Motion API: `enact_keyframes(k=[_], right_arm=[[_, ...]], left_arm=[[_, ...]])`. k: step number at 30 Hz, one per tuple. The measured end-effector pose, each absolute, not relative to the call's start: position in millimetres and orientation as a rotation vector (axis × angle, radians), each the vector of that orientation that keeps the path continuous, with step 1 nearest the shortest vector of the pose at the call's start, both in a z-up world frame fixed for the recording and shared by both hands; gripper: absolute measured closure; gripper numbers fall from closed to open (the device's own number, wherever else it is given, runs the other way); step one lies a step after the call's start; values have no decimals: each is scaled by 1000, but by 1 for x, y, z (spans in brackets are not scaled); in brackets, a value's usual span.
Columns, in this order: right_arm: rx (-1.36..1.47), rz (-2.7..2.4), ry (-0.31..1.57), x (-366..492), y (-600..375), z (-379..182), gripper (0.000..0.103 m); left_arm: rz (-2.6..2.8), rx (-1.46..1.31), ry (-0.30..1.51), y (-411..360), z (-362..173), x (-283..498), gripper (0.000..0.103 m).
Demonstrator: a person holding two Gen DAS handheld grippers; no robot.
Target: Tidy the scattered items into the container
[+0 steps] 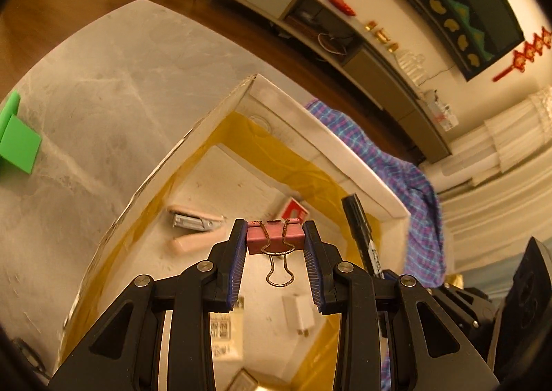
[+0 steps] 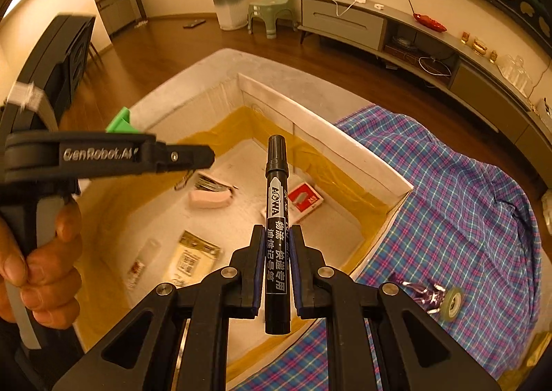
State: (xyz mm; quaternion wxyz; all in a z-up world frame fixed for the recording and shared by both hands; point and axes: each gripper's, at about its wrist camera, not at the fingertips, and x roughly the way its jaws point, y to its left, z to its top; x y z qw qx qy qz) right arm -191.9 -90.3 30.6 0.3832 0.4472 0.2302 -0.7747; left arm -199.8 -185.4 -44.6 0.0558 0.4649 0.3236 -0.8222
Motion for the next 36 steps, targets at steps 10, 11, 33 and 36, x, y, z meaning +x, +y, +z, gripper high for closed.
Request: enact_keyframes(k=[10,11,33,36], right_arm=[[1171,-1987,622,-202,-86,15,73],[1167,-1987,615,-200,-84,16,73],[1127,-1890,230,-160,16,52,50],[1120,-1886,191,-152,36,49,50]], left_arm=[[-2450,1481,926,-187,-71,-225,57],[-2451,1479,932,-187,-72,-223,57],[-2682,1429,831,-130,-11,-142,57],[-2737,1417,783,-114,-3,-125,57]])
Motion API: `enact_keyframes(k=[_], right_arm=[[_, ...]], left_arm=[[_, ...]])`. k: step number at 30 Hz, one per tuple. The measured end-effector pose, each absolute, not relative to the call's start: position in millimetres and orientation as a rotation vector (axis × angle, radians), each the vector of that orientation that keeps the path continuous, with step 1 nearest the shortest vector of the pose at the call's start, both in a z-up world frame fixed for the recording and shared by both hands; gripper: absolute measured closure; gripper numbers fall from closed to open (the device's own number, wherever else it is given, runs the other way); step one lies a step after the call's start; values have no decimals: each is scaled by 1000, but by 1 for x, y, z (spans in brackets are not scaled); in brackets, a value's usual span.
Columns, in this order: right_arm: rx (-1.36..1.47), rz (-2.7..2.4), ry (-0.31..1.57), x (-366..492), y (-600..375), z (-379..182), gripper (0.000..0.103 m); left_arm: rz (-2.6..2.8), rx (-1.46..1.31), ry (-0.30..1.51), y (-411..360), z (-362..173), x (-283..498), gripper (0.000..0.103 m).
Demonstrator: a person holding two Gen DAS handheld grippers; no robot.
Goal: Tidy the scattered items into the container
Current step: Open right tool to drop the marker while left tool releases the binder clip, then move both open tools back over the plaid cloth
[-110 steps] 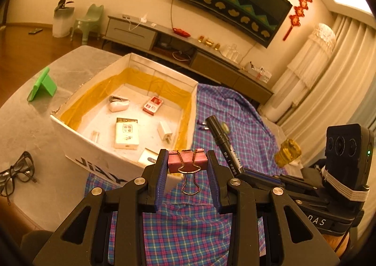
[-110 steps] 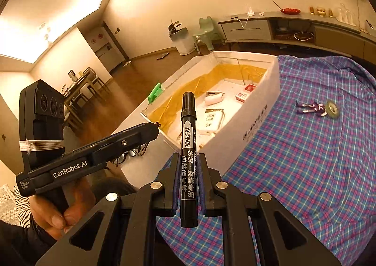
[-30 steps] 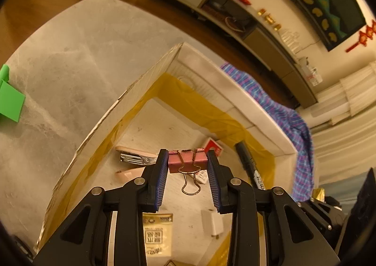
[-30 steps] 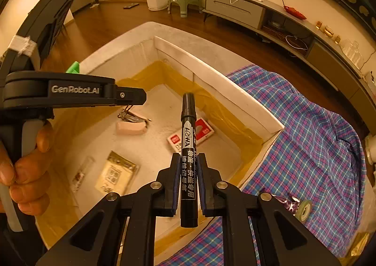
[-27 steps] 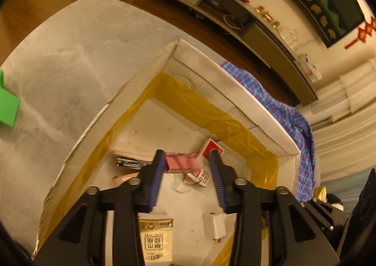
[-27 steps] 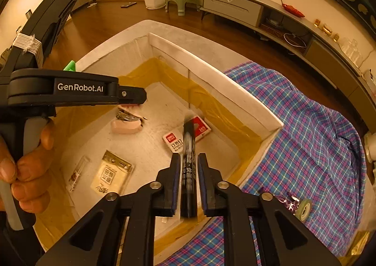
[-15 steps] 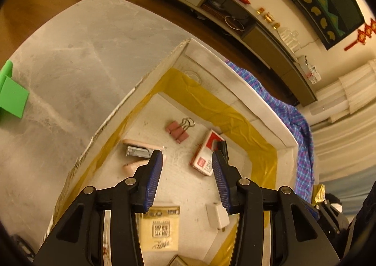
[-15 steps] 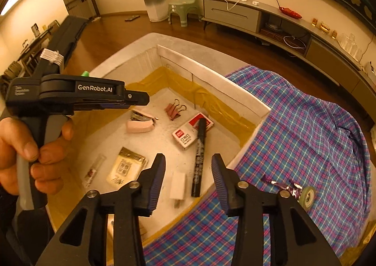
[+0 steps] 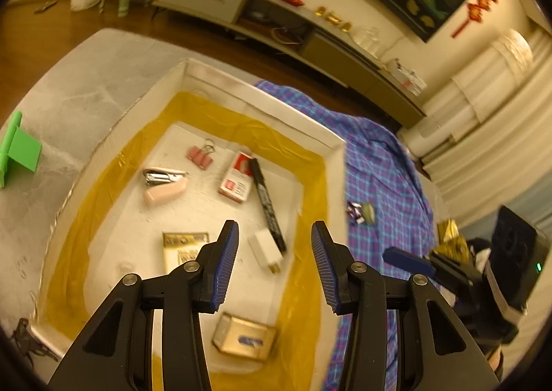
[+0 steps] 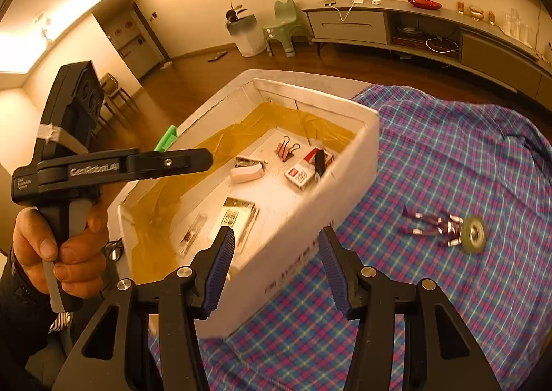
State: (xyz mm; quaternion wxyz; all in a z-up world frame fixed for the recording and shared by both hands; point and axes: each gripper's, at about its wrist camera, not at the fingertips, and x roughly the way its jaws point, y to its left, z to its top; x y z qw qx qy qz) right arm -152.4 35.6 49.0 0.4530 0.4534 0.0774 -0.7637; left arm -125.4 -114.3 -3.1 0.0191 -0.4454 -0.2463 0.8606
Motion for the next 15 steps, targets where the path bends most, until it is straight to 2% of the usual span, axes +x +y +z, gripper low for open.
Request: enact_keyframes(k=[4,15], right_arm=[[1134,-1913,120,-152,72,41,50],[1268,-2047,-44,-196,148,-5,50]], left_arm=[[2658,-1291,-612,-81,14,-104,57],[2459,-1198,-436,15,26,-83,57]])
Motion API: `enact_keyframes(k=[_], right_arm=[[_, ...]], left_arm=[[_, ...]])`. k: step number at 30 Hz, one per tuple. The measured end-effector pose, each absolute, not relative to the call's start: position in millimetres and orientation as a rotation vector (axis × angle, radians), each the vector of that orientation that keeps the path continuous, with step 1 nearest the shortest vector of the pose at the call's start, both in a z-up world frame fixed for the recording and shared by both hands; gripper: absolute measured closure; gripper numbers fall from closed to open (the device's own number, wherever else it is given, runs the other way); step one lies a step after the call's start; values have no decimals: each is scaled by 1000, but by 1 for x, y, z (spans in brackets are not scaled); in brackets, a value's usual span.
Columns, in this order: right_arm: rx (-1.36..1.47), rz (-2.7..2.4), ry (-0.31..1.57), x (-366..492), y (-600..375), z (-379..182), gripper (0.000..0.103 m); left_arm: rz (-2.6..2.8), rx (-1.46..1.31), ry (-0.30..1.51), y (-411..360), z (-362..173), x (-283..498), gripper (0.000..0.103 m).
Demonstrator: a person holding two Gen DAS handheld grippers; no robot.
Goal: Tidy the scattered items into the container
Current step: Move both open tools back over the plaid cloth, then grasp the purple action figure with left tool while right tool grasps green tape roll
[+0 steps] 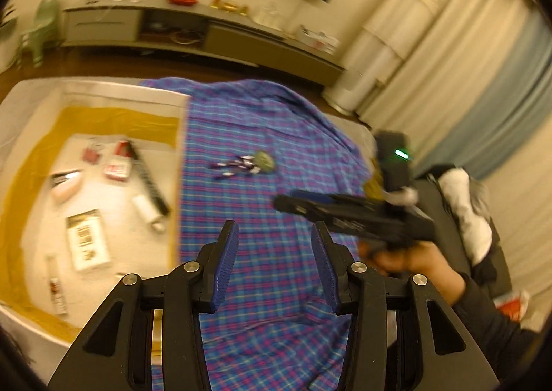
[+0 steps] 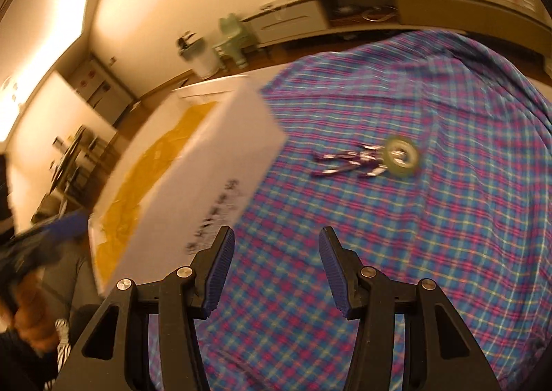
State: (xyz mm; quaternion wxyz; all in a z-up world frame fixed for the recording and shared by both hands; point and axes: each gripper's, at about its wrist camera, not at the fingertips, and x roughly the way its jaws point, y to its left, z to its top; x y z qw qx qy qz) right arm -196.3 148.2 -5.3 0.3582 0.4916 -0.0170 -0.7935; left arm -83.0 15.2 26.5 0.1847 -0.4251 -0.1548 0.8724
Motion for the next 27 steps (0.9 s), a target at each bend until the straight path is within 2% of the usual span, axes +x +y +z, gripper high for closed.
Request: enact_keyframes(k=[5,9,13,17,19,20,27], right_arm=[[1321,-2148,-51,-237,160,-31,50],[1343,-2222,14,-277,157,-49,50],[1324,-2252,98,-308,143,-62,40],[1290,-2238,166,-328,137,-72,39],[1277,-2206,181,-329,140,-71,43],[1281,-2177,159,-329,144,-70,53],[1311,-2120,189,-317,167,-67,53]], left_arm=[[2449,-1214,-385,47,17,-101,57],[2504,-1245,-374,62,2,-126,57],[2547,-1280,-389,74,-22,-156,57],[2568,-1306,-382,87,-44,-183,57],[2580,-1326,-342,96,-56,-198,57],[2589,-1336,-324,99,-62,-205,57],[2635,-1423,-178,112,-106,-249,56]])
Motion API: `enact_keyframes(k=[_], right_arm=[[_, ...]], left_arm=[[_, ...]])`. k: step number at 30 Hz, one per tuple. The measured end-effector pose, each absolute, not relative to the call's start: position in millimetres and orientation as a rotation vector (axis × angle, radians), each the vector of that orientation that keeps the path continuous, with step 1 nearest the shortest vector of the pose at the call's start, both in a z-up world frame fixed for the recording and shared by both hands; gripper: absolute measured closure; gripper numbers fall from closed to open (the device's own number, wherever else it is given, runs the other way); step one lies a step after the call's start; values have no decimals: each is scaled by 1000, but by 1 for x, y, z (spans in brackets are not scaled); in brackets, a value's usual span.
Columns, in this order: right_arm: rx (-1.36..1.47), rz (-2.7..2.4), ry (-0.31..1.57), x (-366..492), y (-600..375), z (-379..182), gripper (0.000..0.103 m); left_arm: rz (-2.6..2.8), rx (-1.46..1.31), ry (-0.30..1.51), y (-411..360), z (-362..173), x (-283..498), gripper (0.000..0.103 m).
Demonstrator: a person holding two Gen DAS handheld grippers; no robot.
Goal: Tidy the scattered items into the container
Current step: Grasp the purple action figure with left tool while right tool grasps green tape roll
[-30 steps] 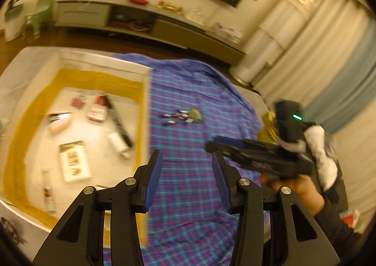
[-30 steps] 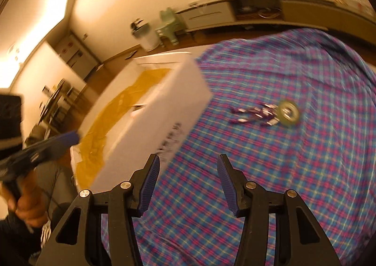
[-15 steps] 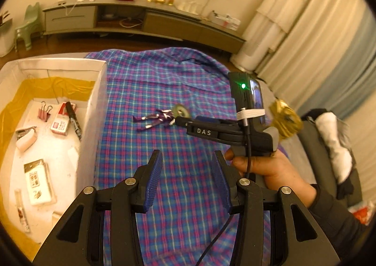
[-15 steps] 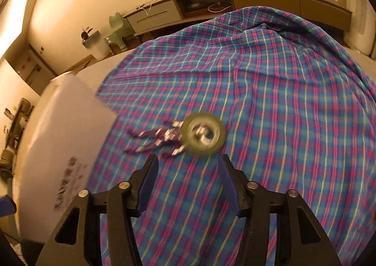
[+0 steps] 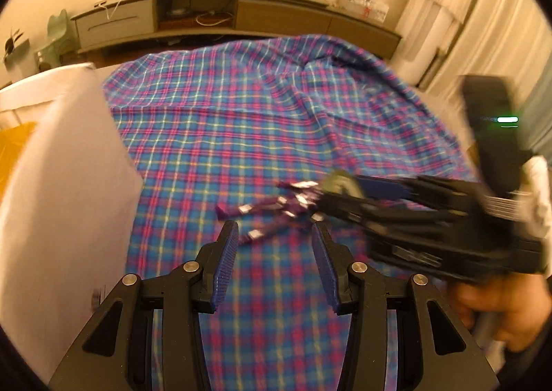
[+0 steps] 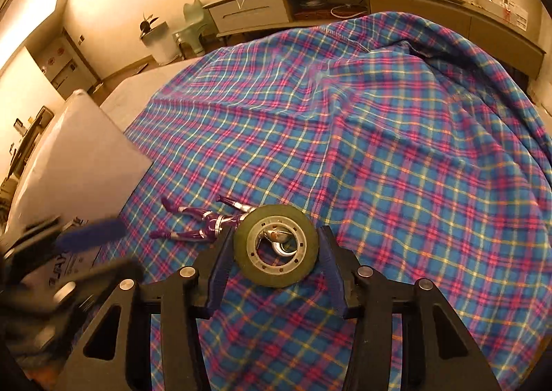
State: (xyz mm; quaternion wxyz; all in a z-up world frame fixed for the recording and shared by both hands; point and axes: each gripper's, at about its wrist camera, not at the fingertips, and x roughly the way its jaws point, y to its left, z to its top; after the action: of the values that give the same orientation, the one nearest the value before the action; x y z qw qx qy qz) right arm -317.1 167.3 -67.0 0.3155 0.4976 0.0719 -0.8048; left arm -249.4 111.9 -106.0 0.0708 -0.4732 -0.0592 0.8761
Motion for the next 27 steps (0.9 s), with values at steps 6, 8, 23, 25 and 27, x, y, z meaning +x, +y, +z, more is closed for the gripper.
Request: enact_keyframes(k=[6,8,23,25,27], right_arm=[[1349,-2054,-55,-319,194,-62,53],[1343,-2064,-116,-325,199,-61,53],[1306,-2009,-278,-310,194,-36,53],[1287,-2012,-276,-304,196,-26,53],[1275,-2012,-275,-298,198,-19,53]], left_arm=[[2601,-1380,-83,128,-121,-263,52],[2613,-1380,-27,131,-122,-263,52],[2740,-1493,-137,61,-132,-282,49],[2721,-1473,-109,65,-132,-275,52],[2723,-1450,-77,70,-128,-266,67]])
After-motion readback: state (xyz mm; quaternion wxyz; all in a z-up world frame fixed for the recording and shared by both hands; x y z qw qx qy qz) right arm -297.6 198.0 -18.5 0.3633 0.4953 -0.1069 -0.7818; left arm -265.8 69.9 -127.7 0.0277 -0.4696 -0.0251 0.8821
